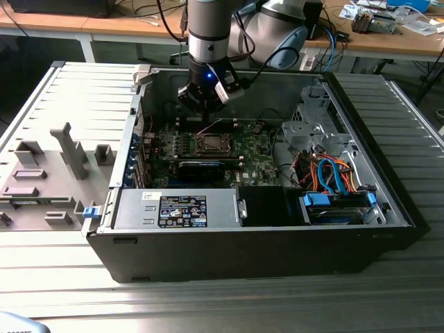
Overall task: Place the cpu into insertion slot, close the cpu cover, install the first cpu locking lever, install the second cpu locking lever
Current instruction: 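Install the first cpu locking lever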
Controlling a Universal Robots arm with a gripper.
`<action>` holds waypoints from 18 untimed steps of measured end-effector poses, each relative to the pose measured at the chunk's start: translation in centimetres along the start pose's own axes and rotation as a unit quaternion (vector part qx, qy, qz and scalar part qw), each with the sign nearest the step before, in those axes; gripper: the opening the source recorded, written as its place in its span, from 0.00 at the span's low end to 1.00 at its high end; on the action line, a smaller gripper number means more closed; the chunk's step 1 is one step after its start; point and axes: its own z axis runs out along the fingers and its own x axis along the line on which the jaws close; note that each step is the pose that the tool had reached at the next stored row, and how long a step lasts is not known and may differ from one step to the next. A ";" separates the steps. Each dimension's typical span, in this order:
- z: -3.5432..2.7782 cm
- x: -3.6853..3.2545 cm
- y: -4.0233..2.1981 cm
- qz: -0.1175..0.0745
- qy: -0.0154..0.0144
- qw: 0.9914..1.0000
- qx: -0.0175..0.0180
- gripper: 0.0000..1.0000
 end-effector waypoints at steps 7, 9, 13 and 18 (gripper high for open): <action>0.55 -0.58 0.00 -0.001 0.000 1.000 0.000 0.11; 0.66 -0.75 -0.02 -0.001 0.000 1.000 0.000 0.11; 1.06 -1.08 -0.07 -0.001 0.001 1.000 0.000 0.11; 1.76 -1.54 -0.14 -0.001 0.001 1.000 0.000 0.11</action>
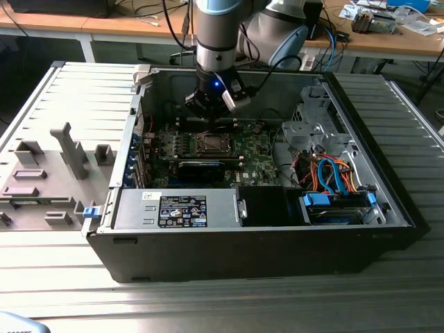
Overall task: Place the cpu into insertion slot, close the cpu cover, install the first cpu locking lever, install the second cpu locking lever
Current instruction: 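Install the first cpu locking lever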
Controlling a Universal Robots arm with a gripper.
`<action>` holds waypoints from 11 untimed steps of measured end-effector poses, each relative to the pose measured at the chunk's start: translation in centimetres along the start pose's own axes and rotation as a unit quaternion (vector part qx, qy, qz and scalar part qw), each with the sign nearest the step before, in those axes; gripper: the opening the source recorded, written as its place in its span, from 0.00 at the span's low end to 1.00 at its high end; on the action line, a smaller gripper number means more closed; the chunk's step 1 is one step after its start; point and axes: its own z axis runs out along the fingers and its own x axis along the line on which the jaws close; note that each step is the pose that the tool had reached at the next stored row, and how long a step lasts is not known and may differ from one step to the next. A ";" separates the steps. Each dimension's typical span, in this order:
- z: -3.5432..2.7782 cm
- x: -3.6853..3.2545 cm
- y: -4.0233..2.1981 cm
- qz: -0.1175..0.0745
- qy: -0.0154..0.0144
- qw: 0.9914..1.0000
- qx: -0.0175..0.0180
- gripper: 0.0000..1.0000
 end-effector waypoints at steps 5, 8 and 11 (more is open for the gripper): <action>0.44 -0.32 -0.05 0.000 0.000 1.000 0.000 0.11; 0.63 -0.55 -0.07 0.000 0.000 1.000 0.000 0.11; 0.81 -0.86 -0.11 0.000 0.001 1.000 0.000 0.11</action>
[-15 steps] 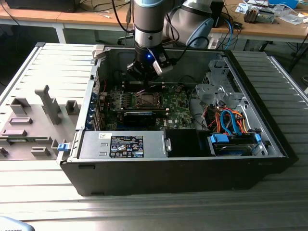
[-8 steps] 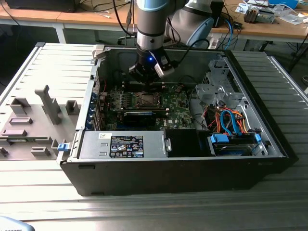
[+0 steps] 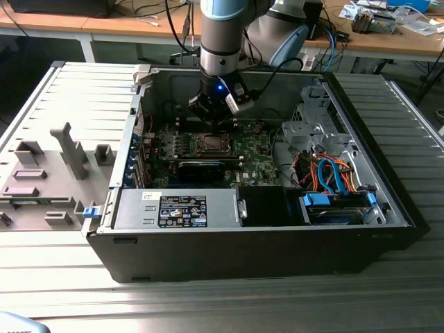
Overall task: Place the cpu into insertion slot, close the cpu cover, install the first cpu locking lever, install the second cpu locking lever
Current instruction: 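Install the first cpu locking lever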
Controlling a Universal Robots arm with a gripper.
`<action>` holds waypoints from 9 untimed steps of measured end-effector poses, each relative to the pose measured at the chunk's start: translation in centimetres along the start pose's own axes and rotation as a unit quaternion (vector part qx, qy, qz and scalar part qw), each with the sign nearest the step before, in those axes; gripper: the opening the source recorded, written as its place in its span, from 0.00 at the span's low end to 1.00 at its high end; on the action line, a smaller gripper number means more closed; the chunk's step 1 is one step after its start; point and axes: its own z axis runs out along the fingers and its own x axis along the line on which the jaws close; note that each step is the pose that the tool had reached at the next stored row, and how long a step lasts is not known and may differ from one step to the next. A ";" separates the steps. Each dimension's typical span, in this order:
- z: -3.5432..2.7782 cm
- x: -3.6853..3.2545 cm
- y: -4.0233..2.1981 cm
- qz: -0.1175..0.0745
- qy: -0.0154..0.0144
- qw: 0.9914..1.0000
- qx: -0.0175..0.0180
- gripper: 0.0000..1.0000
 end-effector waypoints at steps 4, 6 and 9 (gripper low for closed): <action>0.18 -0.36 -0.09 0.000 0.000 1.000 0.000 0.11; 0.31 -0.55 -0.17 0.000 0.000 1.000 0.000 0.11; 0.31 -0.73 -0.21 0.000 0.000 1.000 0.000 0.11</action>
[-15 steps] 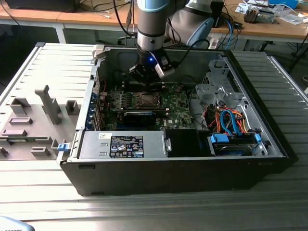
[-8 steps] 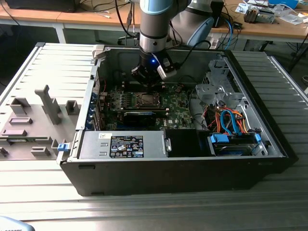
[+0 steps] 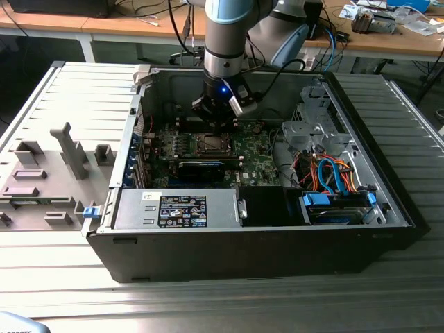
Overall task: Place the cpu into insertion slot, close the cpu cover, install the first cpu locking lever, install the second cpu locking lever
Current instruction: 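Install the first cpu locking lever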
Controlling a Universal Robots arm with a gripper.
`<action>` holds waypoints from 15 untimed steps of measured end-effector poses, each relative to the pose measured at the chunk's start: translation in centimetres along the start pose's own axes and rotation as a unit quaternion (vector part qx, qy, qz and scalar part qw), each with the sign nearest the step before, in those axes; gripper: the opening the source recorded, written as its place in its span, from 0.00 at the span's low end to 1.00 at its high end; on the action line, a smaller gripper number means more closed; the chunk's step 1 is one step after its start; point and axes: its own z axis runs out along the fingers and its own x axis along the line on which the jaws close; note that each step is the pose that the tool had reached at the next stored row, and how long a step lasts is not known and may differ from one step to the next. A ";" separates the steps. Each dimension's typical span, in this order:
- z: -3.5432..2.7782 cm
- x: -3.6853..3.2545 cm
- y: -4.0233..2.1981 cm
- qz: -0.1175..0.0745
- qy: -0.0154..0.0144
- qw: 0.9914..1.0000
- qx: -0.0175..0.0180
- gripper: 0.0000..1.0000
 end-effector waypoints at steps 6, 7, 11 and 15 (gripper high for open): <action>0.01 -0.75 0.04 -0.001 0.000 1.000 0.000 0.11; 0.01 -0.85 0.04 -0.001 0.001 1.000 0.000 0.11; 0.04 -1.18 0.10 -0.001 0.001 1.000 0.000 0.11; -0.08 -1.25 0.19 -0.001 0.000 1.000 0.000 0.11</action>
